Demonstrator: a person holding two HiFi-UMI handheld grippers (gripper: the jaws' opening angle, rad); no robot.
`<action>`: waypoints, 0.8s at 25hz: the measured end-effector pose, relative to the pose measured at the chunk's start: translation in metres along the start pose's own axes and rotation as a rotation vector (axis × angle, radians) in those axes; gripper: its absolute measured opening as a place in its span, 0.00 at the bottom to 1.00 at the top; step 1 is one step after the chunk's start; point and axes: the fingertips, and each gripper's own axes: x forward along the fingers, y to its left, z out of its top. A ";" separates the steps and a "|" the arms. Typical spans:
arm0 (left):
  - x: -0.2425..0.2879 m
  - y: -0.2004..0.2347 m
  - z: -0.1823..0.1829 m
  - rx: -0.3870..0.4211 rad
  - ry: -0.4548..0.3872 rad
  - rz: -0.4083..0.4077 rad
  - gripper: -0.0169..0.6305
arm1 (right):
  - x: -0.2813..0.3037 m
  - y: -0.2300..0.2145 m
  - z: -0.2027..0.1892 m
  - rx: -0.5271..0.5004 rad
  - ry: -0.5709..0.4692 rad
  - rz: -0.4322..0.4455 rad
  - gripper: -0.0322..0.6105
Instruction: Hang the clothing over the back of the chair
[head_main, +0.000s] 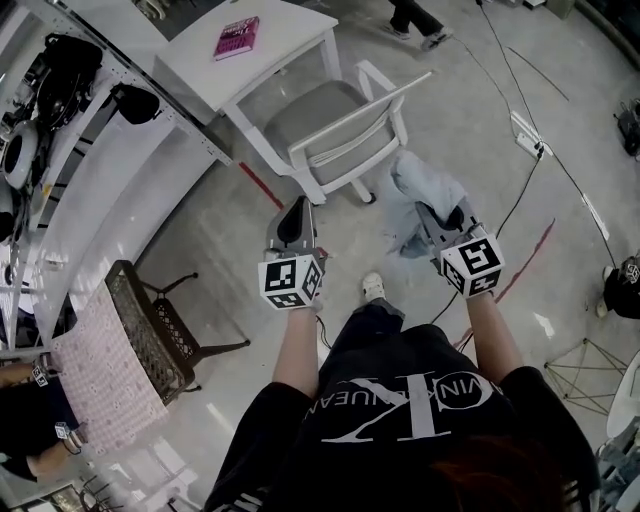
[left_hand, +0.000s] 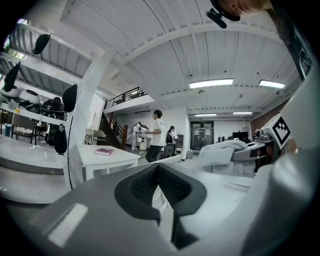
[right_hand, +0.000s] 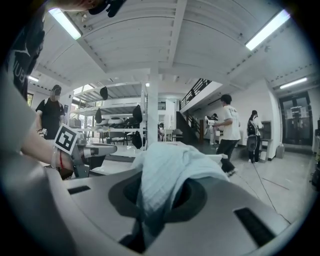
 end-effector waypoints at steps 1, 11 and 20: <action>0.006 0.003 0.002 -0.003 -0.002 0.002 0.04 | 0.005 -0.002 0.005 -0.005 -0.001 0.005 0.14; 0.041 0.027 0.014 -0.002 -0.015 0.014 0.04 | 0.055 -0.016 0.035 -0.064 -0.020 0.039 0.14; 0.078 0.051 0.028 -0.004 -0.052 0.024 0.04 | 0.104 -0.032 0.089 -0.185 -0.102 0.082 0.14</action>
